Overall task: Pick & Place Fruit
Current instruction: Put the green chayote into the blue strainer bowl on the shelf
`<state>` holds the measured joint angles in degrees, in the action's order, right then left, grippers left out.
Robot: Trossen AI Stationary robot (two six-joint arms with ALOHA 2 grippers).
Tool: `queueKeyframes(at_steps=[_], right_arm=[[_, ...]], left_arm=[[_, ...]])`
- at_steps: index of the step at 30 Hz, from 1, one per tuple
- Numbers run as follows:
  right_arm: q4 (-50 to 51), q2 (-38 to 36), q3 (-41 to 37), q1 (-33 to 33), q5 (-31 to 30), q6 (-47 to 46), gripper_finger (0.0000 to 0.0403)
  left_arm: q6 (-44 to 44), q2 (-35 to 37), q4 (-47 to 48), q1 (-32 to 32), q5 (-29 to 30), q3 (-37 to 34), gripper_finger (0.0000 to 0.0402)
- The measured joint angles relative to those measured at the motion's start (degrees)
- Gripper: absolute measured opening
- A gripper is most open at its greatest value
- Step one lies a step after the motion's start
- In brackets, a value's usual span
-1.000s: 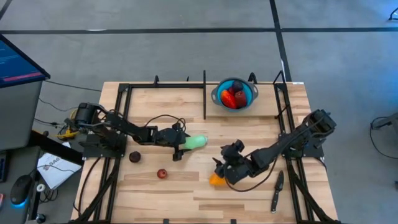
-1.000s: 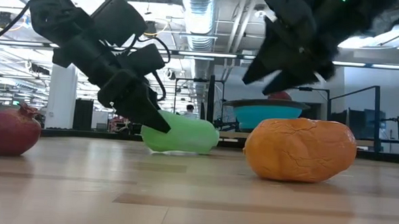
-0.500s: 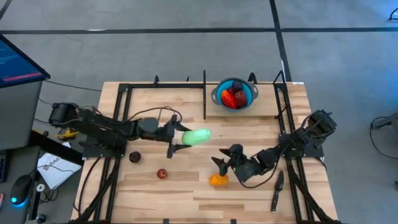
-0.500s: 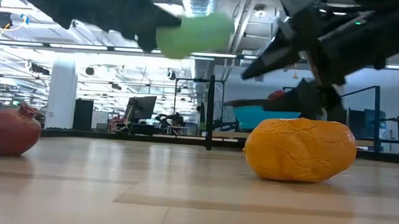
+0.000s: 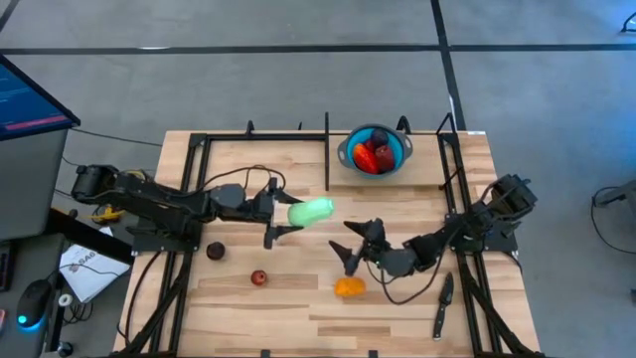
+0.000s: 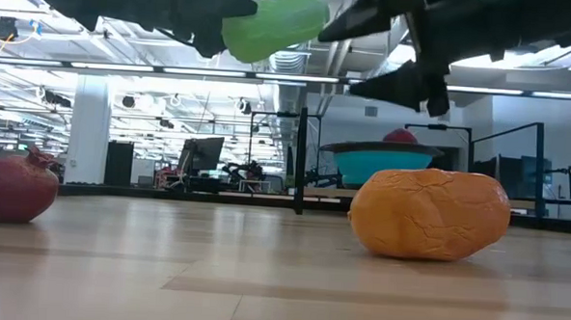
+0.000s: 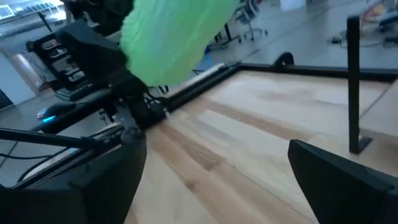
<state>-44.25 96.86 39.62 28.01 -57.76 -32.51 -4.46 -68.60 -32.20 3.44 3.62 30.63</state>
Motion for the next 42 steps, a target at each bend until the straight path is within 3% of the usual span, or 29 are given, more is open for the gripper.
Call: queueKeyframes(at_steps=[5, 15, 23, 29, 34, 42], right_arm=[[-5.0, 0.0, 0.0, 0.4, 0.1, 4.4, 0.0384], [-18.2, 0.0, 0.1, -0.5, 0.8, 21.9, 0.0384], [-21.4, -0.8, 0.2, -0.7, 2.6, 32.4, 0.0384], [-21.4, -2.4, 0.2, -3.8, 8.0, 35.5, 0.0384], [-22.6, -2.9, 0.2, -8.2, 22.5, 32.9, 0.0384], [-23.8, -2.9, 0.2, -13.1, 35.3, 27.3, 0.0362]], left_arm=[[-0.9, 0.0, -2.2, 0.3, 0.0, 0.0, 0.0299], [-1.3, 0.0, -2.7, 1.9, -1.4, 0.0, 0.0299], [0.4, 0.0, -3.1, 1.8, -4.1, 0.0, 0.0299], [0.4, 0.0, -3.4, 1.8, -4.1, 0.0, 0.0299], [0.4, 0.0, -3.5, 1.8, -4.1, 0.0, 0.0299], [0.4, 0.0, -3.9, 1.8, -5.8, 0.0, 0.0299]])
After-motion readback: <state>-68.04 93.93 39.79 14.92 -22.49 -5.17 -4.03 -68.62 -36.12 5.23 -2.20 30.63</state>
